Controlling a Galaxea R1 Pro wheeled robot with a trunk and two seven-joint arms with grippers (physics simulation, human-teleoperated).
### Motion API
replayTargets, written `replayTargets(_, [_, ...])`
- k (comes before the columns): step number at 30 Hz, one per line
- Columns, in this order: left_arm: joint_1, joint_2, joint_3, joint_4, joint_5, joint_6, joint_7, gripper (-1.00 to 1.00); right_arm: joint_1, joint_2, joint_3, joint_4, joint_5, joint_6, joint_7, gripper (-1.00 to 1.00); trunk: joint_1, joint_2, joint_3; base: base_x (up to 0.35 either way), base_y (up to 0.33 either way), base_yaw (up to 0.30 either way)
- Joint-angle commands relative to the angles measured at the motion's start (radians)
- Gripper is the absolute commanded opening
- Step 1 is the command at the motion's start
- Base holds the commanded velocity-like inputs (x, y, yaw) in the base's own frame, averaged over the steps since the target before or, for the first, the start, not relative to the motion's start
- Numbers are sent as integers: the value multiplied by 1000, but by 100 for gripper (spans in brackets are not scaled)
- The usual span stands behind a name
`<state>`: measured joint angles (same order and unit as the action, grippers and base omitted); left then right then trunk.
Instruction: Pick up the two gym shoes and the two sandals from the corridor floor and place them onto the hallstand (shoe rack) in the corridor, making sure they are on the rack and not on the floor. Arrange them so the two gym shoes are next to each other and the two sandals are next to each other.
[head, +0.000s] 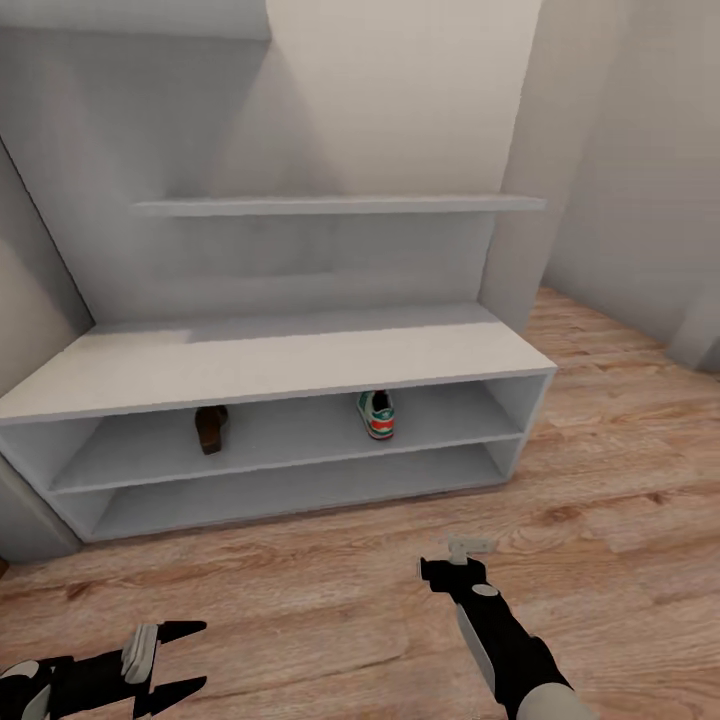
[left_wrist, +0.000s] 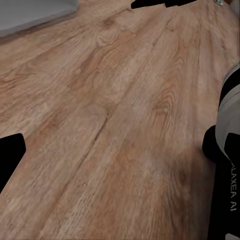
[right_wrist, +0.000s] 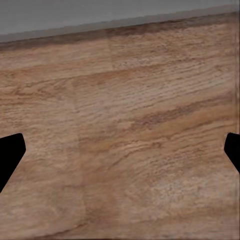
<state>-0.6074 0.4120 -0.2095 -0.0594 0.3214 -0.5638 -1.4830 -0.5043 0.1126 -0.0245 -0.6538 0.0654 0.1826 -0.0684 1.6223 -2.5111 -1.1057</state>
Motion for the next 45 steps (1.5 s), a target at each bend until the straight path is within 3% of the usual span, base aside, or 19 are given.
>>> replayTargets(1, [0,1,-8,0,10,-7,-2,100,0,1,-2,-1,7,6,-1,100,0,0,-1,0,0,-299])
replayTargets(45, [0,1,-8,0,10,-7,0,100,0,1,-5,-1,4,5,-1,100,-1,0,3,0,0,-300])
